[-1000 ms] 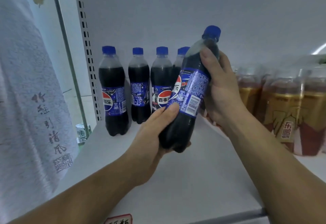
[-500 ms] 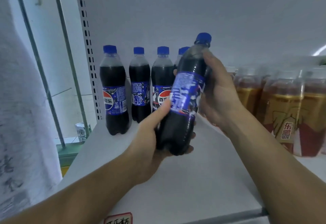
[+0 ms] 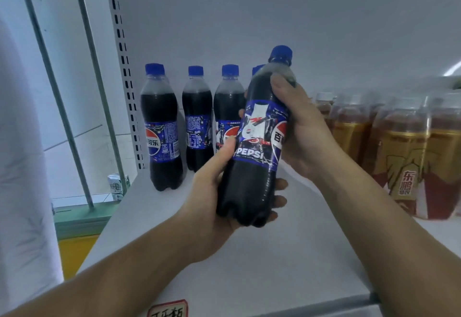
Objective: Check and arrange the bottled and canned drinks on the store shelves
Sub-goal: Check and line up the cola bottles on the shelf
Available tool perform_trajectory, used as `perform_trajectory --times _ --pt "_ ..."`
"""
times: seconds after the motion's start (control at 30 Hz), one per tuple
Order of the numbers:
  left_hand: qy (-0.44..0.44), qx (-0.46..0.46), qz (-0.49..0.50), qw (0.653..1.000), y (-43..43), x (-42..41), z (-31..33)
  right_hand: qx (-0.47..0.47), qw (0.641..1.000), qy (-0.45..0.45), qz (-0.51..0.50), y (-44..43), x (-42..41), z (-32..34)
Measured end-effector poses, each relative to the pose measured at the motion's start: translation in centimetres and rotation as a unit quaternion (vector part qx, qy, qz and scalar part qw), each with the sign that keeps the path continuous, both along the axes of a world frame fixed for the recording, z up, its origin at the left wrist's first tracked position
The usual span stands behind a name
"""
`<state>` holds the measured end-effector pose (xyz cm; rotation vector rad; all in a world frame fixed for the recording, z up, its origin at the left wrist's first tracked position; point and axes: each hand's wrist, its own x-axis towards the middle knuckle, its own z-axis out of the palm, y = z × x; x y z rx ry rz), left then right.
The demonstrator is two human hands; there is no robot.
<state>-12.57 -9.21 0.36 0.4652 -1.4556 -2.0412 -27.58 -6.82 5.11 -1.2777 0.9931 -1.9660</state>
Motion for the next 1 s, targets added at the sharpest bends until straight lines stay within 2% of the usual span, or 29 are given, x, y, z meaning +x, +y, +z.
perform_trajectory --times 0.1,0.17,0.23,0.3,0.33,0.37,0.43,0.5,0.53,0.6,0.73,0.83,0.9,1.0 --pt "-0.017 -0.053 0.060 0.997 0.3 -0.7 0.4 -0.024 0.997 0.026 -0.073 0.2 0.3 0.0" --pt "-0.021 -0.103 0.071 0.992 0.0 -0.9 -0.1 -0.028 0.996 0.035 -0.073 0.4 0.5 0.1" --pt "-0.014 -0.087 0.045 0.995 -0.2 -0.1 -0.6 -0.021 1.000 0.006 0.013 0.7 0.5 0.2" --pt "0.017 -0.036 -0.039 0.998 0.2 0.8 -0.5 -0.023 0.992 -0.047 0.118 0.9 0.3 0.3" --pt "0.034 -0.026 -0.073 0.996 0.4 1.1 -0.5 -0.026 0.989 -0.059 0.136 0.9 0.0 0.2" --pt "0.030 -0.022 -0.079 0.996 0.2 0.6 0.0 -0.027 0.990 -0.057 0.125 0.8 0.0 0.2" --pt "-0.001 -0.042 -0.021 0.999 -0.1 -0.2 0.9 -0.023 0.999 -0.025 0.042 0.7 0.0 0.3" --pt "-0.004 -0.100 -0.003 0.995 -0.7 -0.3 0.3 -0.017 0.999 0.009 -0.050 0.4 0.1 0.1" --pt "-0.012 -0.105 0.011 0.994 -0.7 -0.5 0.1 -0.010 0.997 0.024 -0.067 0.3 0.2 0.0" --pt "-0.030 -0.067 0.066 0.995 -0.6 -0.5 -0.1 0.002 0.999 0.038 -0.032 0.0 0.0 -0.2" --pt "0.052 0.035 -0.041 0.997 -0.7 0.8 -0.3 -0.004 0.997 0.018 0.076 0.4 -0.3 0.0" --pt "0.053 0.068 -0.147 0.985 -0.9 1.1 -0.3 0.024 0.989 -0.016 0.144 0.5 -0.7 0.0" --pt "0.059 0.075 -0.214 0.972 -0.4 1.6 0.3 0.041 0.976 -0.071 0.203 0.5 -0.8 0.0" --pt "0.059 0.068 -0.234 0.968 0.2 1.9 1.5 0.050 0.949 -0.182 0.253 0.8 -0.7 0.7"
